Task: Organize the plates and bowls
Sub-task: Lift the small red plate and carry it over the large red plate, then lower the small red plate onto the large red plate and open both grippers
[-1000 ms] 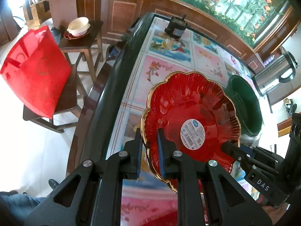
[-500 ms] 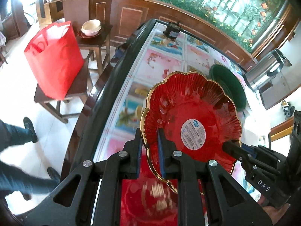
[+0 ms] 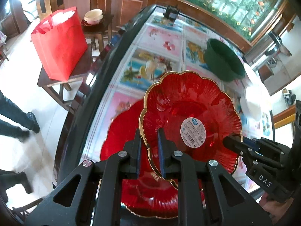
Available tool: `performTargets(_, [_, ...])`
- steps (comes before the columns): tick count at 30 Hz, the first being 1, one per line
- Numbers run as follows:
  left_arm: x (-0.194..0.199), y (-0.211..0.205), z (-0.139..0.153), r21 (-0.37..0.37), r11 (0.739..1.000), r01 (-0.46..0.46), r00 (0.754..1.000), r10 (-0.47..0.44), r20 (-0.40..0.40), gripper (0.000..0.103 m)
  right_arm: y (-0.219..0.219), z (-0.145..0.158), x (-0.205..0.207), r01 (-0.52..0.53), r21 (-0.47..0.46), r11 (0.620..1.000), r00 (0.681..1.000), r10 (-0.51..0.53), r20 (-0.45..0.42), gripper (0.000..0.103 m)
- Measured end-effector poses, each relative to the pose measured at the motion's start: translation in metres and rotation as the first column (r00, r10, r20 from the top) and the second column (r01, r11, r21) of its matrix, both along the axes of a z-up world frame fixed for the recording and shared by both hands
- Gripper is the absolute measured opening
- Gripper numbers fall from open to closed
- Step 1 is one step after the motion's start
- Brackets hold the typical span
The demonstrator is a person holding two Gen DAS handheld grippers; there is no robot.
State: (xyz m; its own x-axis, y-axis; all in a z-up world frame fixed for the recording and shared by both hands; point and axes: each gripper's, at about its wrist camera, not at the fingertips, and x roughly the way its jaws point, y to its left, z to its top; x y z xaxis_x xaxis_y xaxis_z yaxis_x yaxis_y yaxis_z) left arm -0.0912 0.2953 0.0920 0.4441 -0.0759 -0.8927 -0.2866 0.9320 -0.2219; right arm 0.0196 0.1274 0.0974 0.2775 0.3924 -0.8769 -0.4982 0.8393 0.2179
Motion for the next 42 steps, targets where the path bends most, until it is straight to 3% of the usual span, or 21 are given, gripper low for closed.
performTargets(8, [-0.012, -0.004, -0.026, 0.024, 0.998, 0.053, 0.996, -0.051, -0.067, 0.016, 0.001, -0.024, -0.027, -0.012, -0.028, 1.000, 0.999, 0.010, -0.052, 0.020])
performTargets(20, [-0.008, 0.001, -0.053, 0.071, 0.992, 0.104, 0.990, -0.097, -0.107, 0.021, 0.014, -0.045, -0.041, -0.040, -0.071, 0.997, 0.996, 0.034, -0.088, 0.022])
performTargets(29, [-0.005, 0.000, -0.060, 0.088, 0.989, 0.118, 0.988, -0.108, -0.107, 0.025, 0.026, -0.043, -0.048, -0.090, -0.132, 0.987, 0.994, 0.081, -0.067, 0.029])
performTargets(40, [0.000, -0.005, -0.062, 0.099, 0.984, 0.151, 0.983, -0.140, -0.116, 0.027, 0.027, -0.041, -0.050, -0.134, -0.130, 0.982, 0.986, 0.119, -0.117, 0.038])
performTargets(42, [0.000, -0.005, -0.060, 0.102, 0.983, 0.152, 0.984, -0.140, -0.114, 0.032, 0.026, -0.038, -0.052, -0.149, -0.131, 0.980, 0.984, 0.134, -0.118, 0.039])
